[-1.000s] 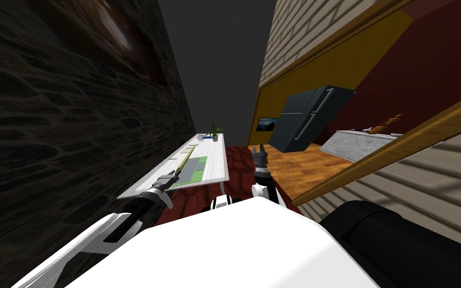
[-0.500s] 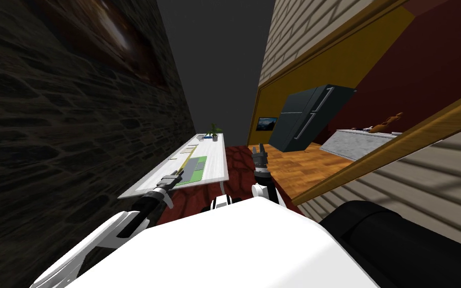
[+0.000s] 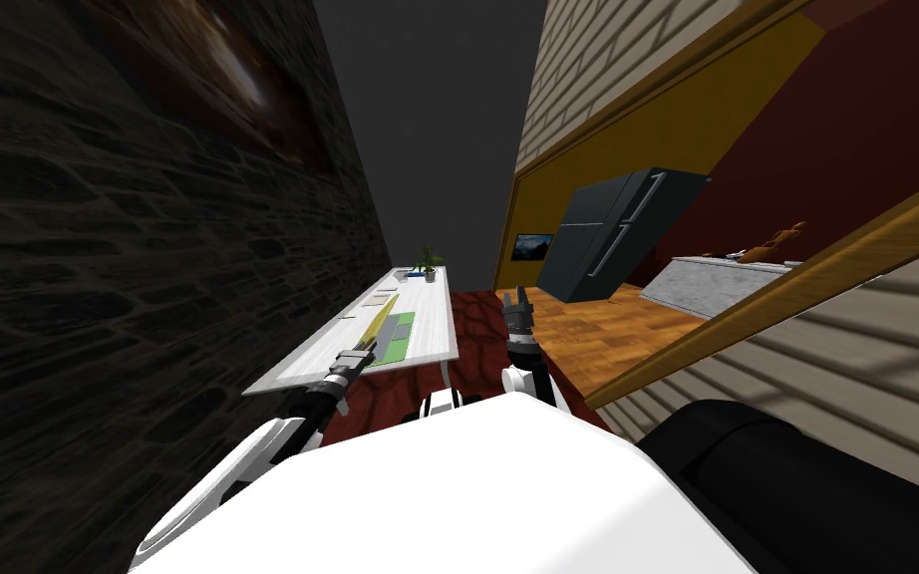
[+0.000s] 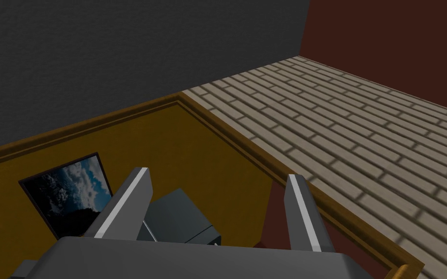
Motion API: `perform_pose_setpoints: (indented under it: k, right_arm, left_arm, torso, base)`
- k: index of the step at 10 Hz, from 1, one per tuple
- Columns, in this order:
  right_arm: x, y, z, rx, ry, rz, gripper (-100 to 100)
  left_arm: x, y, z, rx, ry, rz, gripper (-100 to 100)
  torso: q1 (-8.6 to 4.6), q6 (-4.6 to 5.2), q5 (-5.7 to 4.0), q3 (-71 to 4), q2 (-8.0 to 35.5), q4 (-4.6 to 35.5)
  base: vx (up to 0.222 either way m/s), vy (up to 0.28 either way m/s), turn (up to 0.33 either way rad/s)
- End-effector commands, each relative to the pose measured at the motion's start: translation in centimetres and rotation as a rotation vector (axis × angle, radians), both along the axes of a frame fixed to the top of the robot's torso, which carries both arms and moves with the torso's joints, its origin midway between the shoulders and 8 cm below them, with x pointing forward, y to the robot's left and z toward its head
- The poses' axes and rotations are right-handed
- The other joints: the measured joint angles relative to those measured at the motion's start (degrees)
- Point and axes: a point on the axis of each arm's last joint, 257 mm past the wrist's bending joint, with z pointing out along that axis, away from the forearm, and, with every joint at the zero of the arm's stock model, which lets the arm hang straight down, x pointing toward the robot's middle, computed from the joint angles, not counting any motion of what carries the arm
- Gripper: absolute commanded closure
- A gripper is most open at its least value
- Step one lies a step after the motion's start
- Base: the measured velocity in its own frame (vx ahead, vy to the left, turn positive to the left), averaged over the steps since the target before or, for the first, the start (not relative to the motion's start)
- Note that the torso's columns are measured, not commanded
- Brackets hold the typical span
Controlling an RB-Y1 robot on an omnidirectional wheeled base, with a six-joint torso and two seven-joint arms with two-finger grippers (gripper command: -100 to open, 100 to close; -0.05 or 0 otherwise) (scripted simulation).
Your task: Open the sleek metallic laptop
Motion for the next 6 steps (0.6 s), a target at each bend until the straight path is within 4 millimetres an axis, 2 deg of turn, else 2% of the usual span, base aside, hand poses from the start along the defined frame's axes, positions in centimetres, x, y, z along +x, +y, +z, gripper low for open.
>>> perform_pose_setpoints:
  k: [1, 2, 5, 6]
  right_arm:
    - [0.0, 0.0, 0.0, 0.0, 0.0, 0.0, 0]
    - [0.0, 0.0, 0.0, 0.0, 0.0, 0.0, 0]
    - [0.0, 0.0, 0.0, 0.0, 0.0, 0.0, 0]
    - [0.0, 0.0, 0.0, 0.0, 0.0, 0.0, 0]
  left_arm:
    - [-0.3, -1.1, -2.4, 0.053, 0.028, 0.019, 100]
    - [-0.2, -2.2, -3.3, 0.079, 0.033, 0.014, 100]
    - [0.0, -4.3, -4.1, 0.128, 0.027, 0.01, 100]
    - [0.1, -5.8, -4.8, 0.15, 0.03, 0.004, 100]
  torso:
    - [0.15, 0.0, 0.06, -0.1, -0.2, -0.1]
    - [0.12, -0.01, 0.01, -0.1, -0.2, 0.0]
    - [0.08, -0.02, 0.01, -0.1, -0.1, -0.1]
    - [0.09, -0.03, -0.01, -0.1, -0.1, 0.0]
  base:
    - [-0.009, 0.027, 0.007]
    - [-0.001, 0.043, 0.011]
    - [-0.004, 0.037, 0.017]
    - [-0.008, 0.044, 0.022]
